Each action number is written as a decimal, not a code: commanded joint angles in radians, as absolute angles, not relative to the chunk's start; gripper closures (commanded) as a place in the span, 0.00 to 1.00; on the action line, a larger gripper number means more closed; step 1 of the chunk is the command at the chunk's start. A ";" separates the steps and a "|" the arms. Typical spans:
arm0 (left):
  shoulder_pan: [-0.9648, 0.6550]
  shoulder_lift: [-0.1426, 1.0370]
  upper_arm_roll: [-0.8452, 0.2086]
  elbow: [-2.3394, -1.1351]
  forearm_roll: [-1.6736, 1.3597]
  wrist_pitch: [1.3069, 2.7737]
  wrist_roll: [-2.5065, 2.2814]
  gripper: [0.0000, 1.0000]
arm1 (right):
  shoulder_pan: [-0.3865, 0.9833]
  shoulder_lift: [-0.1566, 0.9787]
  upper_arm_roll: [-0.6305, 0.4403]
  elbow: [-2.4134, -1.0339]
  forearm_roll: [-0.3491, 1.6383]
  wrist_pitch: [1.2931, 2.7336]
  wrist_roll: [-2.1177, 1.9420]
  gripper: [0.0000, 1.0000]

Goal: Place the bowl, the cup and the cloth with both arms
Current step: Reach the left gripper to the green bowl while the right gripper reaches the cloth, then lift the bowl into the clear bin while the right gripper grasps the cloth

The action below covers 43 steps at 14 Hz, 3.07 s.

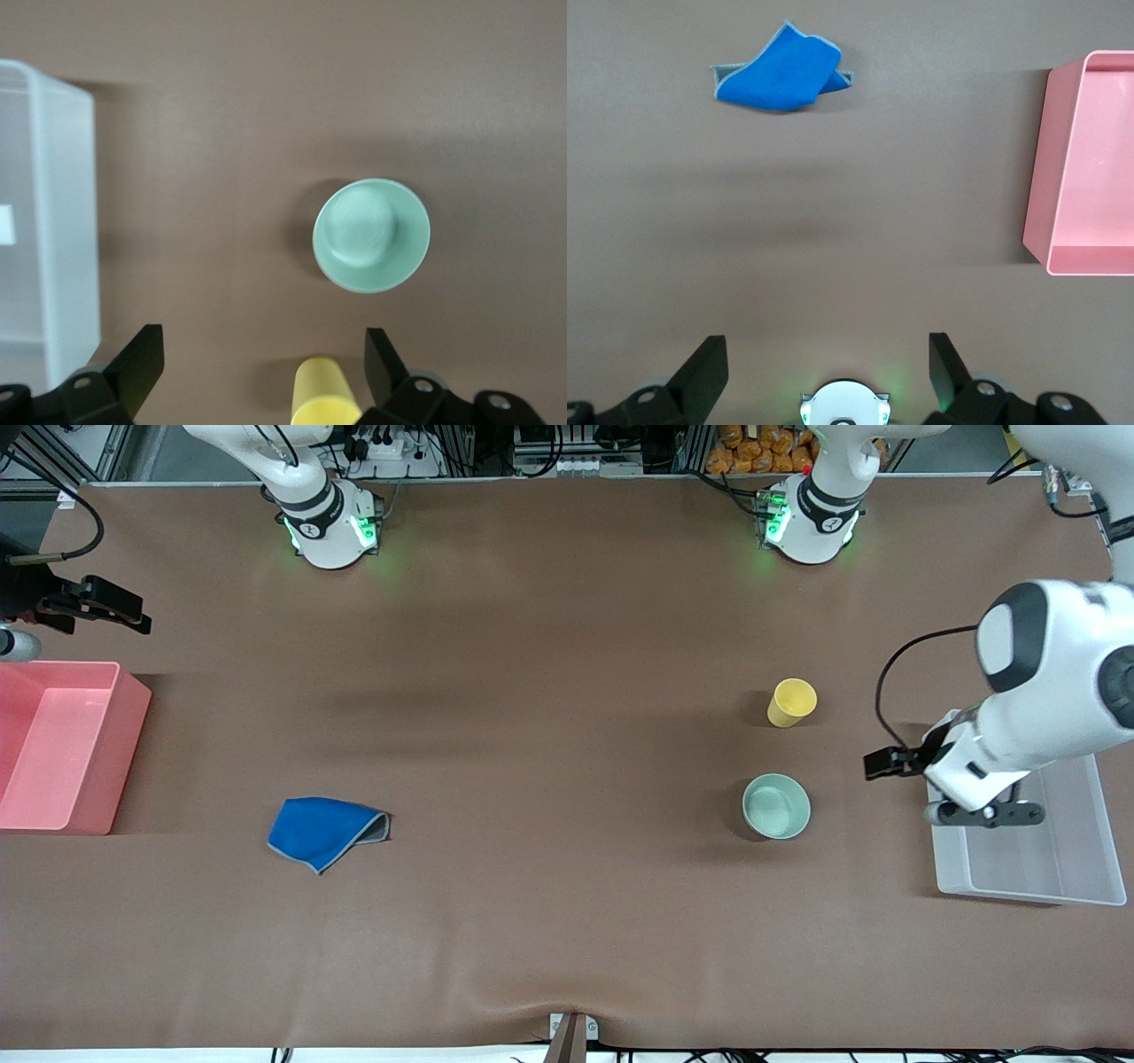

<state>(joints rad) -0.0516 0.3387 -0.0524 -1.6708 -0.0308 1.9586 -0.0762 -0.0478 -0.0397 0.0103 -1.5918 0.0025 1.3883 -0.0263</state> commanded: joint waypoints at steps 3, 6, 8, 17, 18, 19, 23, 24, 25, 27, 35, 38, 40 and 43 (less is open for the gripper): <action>-0.064 0.451 -0.058 -1.667 -0.060 2.080 -0.095 0.00 | -0.003 -0.034 0.003 -1.603 0.014 1.407 0.034 0.00; -0.068 0.491 -0.060 -1.696 -0.064 2.133 -0.097 0.00 | 0.006 -0.008 0.003 -1.609 0.014 1.411 0.037 0.00; -0.074 0.518 -0.060 -1.721 -0.084 2.184 -0.109 0.00 | 0.018 -0.003 0.005 -1.608 0.015 1.405 0.038 0.00; -0.067 0.581 -0.060 -1.724 -0.091 2.250 -0.117 0.00 | 0.070 0.075 0.003 -1.600 -0.032 1.367 0.129 0.00; -0.067 0.595 -0.060 -1.724 -0.091 2.253 -0.117 0.00 | 0.083 0.095 0.003 -1.579 -0.035 1.362 0.141 0.00; -0.069 0.603 -0.060 -1.724 -0.092 2.253 -0.117 0.00 | 0.081 0.109 0.003 -1.566 -0.032 1.362 0.147 0.00; -0.083 0.618 -0.063 -1.758 -0.092 2.255 -0.118 0.10 | 0.071 0.211 0.002 -1.562 -0.023 1.478 0.149 0.00; -0.090 0.623 -0.063 -1.758 -0.092 2.263 -0.124 0.26 | 0.068 0.250 0.000 -1.562 -0.031 1.521 0.149 0.00; -0.104 0.638 -0.061 -1.756 -0.092 2.295 -0.149 0.37 | 0.064 0.293 -0.002 -1.563 -0.035 1.561 0.149 0.00; -0.112 0.650 -0.061 -1.756 -0.089 2.322 -0.182 0.80 | 0.042 0.377 -0.003 -1.568 -0.034 1.667 0.156 0.00; -0.077 0.585 -0.049 -1.710 -0.077 2.312 -0.225 1.00 | -0.012 0.558 -0.005 -1.627 -0.034 2.015 0.245 0.00; -0.012 0.487 -0.051 -1.658 -0.077 2.162 -0.218 1.00 | 0.006 0.600 -0.005 -1.654 -0.034 2.091 0.365 0.00; 0.044 0.443 -0.049 -1.628 -0.058 2.065 -0.204 1.00 | 0.041 0.620 -0.005 -1.664 -0.034 2.126 0.434 0.00; 0.136 0.416 -0.051 -1.629 0.037 1.994 -0.086 1.00 | 0.057 0.638 -0.005 -1.667 -0.034 2.160 0.466 0.00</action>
